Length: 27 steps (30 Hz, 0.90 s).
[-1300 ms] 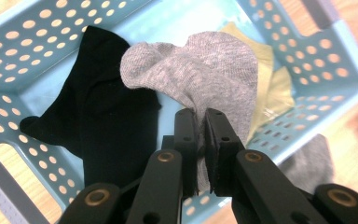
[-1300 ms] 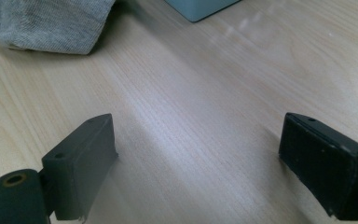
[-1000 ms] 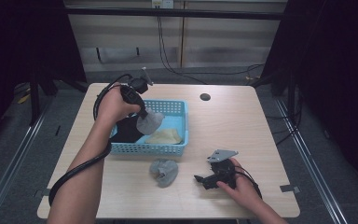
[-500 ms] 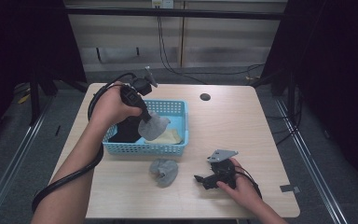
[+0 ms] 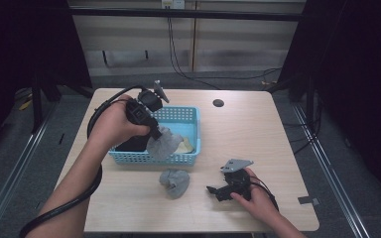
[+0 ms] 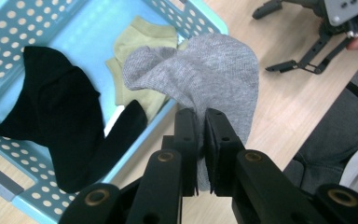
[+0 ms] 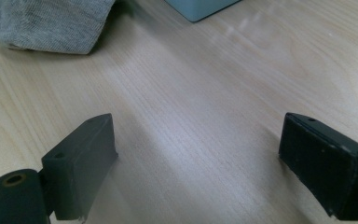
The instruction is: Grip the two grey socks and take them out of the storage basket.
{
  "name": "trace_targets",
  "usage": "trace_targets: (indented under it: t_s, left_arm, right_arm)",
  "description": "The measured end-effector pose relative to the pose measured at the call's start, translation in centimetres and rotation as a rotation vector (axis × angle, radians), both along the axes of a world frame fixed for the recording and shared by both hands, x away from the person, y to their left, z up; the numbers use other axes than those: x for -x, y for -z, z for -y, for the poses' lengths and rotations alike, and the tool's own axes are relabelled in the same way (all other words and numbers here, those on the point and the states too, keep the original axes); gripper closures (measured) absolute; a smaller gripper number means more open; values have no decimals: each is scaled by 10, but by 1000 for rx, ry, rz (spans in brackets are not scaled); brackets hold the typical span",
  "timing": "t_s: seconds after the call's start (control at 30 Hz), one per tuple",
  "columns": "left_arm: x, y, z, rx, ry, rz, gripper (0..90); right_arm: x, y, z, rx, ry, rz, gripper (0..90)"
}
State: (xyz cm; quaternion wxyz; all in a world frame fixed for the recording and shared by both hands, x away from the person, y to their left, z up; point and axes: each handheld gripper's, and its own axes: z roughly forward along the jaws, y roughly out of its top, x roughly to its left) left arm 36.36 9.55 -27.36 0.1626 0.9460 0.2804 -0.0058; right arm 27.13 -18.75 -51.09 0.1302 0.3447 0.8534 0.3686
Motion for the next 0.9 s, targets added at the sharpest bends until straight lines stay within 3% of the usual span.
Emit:
trace_targets:
  t_s: [0.57,0.7,0.9]
  left_arm:
    - [49,0,1,15,79,7,837]
    - [52,10,1,20,91,-1,834]
    - [49,40,1,2,85,-27,831]
  right_arm:
    - [0,0,0,-1,1,2,104]
    - [0,0,0,-1,1,1,104]
    - [0,0,0,-1,0,4,104]
